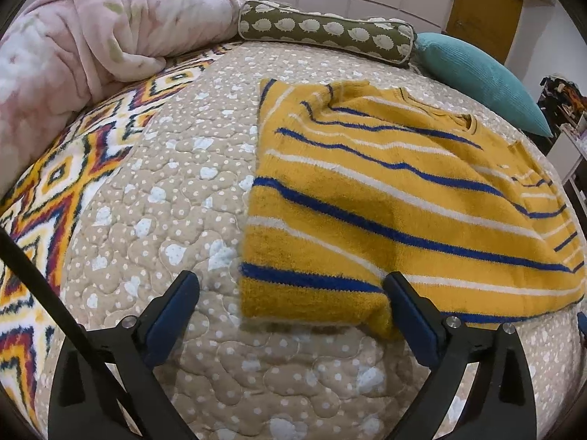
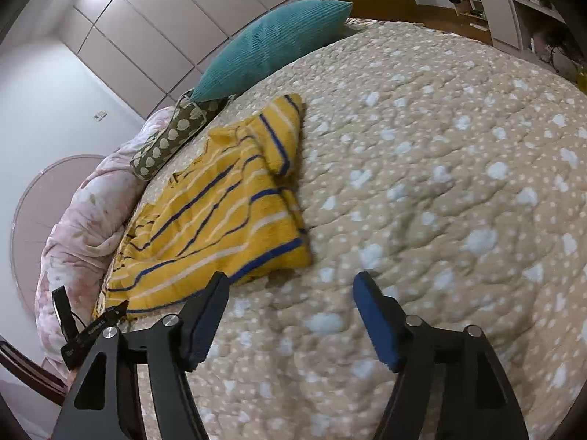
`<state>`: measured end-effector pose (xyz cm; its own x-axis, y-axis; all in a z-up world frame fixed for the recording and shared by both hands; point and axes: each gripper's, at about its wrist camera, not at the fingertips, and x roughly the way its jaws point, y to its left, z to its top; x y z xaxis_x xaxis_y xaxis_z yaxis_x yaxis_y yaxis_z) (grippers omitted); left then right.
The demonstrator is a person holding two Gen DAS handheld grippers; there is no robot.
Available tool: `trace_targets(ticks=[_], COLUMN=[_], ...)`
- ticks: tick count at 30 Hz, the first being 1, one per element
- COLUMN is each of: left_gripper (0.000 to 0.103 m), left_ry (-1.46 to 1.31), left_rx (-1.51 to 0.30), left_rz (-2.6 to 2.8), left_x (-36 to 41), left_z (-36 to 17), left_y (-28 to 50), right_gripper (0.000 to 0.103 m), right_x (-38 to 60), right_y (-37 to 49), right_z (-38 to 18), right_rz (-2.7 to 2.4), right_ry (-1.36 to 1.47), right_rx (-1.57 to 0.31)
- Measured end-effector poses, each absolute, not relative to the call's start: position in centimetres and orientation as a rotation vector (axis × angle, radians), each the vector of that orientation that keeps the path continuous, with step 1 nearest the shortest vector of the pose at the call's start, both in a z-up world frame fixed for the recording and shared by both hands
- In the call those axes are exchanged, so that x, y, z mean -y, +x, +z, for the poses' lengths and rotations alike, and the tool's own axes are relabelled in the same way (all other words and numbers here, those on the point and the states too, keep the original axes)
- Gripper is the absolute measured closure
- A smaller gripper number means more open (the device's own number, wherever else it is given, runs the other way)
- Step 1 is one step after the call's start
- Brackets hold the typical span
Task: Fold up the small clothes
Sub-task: 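Grasp the folded sweater edge with the right tool and fold it over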
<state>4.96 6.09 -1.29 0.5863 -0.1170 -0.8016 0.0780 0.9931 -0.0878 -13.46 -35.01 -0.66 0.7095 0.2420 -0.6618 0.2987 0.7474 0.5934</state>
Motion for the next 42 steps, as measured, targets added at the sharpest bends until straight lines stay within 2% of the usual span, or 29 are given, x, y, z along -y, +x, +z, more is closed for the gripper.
trace_targets(ticks=[10,12,20,29,31,33,37,42], left_gripper=[0.003,0.006,0.008,0.008,0.008,0.008,0.008,0.008], left_ry=[-0.060,-0.057,-0.071,-0.217,-0.239,-0.265,-0.314,-0.355], left_rx=[-0.926,-0.933,-0.894,-0.860,-0.858,-0.854,-0.828,-0.799], left_rz=[-0.126,-0.109,-0.210,-0.255,-0.246,-0.234,-0.199,-0.137], left_x=[-6.4,-6.3,-4.9,-6.3,-6.9,-7.9,-10.8,-14.8], left_z=[-1.0,-0.6,3.0,5.4,5.6,5.8,6.3,6.4], left_y=[4.6,4.4,-1.4,-4.7,-5.1,-5.4,-6.0,-6.8], right_gripper=[0.027,0.027,0.027,0.027,0.036,0.083,0.085,0.086], right_x=[33.5,33.8,34.2,34.9,35.3,35.7,35.4,28.4], right_y=[-15.0,-14.7,-12.8,-8.5,-7.7,-6.6,-4.9,-1.2], right_z=[-0.9,-0.9,-0.4,-1.4,-1.6,-2.0,-0.2,8.1], right_rz=[-0.012,-0.011,0.006,-0.002,-0.021,-0.017,-0.040,0.020], right_ry=[0.760,0.776,0.766,0.844,0.888,0.935,0.896,0.569], right_rx=[-0.796,-0.799,-0.796,-0.765,-0.749,-0.767,-0.782,-0.747])
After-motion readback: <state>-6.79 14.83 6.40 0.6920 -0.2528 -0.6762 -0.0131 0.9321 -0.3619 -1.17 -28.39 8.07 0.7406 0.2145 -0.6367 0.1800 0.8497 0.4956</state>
